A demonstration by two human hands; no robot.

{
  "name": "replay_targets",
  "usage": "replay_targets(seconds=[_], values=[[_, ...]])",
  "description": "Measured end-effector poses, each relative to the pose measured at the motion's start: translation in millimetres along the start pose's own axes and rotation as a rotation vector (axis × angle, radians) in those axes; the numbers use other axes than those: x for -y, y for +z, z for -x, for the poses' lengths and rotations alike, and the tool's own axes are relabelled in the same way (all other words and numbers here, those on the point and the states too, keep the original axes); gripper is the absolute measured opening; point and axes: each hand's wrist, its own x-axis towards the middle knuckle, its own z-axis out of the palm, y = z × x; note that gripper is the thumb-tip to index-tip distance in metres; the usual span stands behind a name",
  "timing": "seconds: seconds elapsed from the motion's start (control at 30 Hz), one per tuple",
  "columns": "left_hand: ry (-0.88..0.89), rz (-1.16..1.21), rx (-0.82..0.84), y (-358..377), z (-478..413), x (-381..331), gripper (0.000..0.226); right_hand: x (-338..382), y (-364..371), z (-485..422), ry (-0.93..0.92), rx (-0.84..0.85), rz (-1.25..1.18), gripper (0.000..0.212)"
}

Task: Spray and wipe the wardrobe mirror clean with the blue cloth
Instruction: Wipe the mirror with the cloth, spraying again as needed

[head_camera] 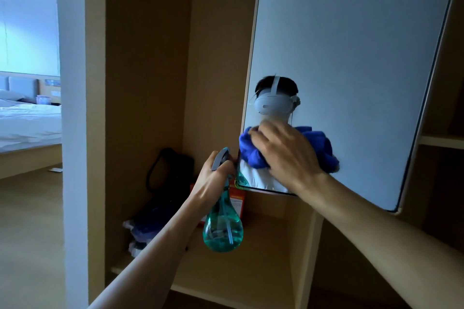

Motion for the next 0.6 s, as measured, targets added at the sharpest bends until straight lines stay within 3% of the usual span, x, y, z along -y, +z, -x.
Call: replay_targets(seconds=[0.1, 0.37, 0.6], values=[[-0.003, 0.008, -0.005, 0.3, -4.1, 6.5, 0.067, -11.2, -7.4, -13.7, 0.048, -0.086, 0.043, 0.035], [-0.005, -0.045, -0.035, -2.5, -11.6, 13.6, 0.046, 25.7, 17.9, 22.4, -0.03, 0.026, 0.009, 0.037], [-0.004, -0.029, -0.037, -2.4, -9.8, 15.9, 0.044, 35.6, 26.7, 36.4, -0.082, 0.127, -0.067, 0.026]])
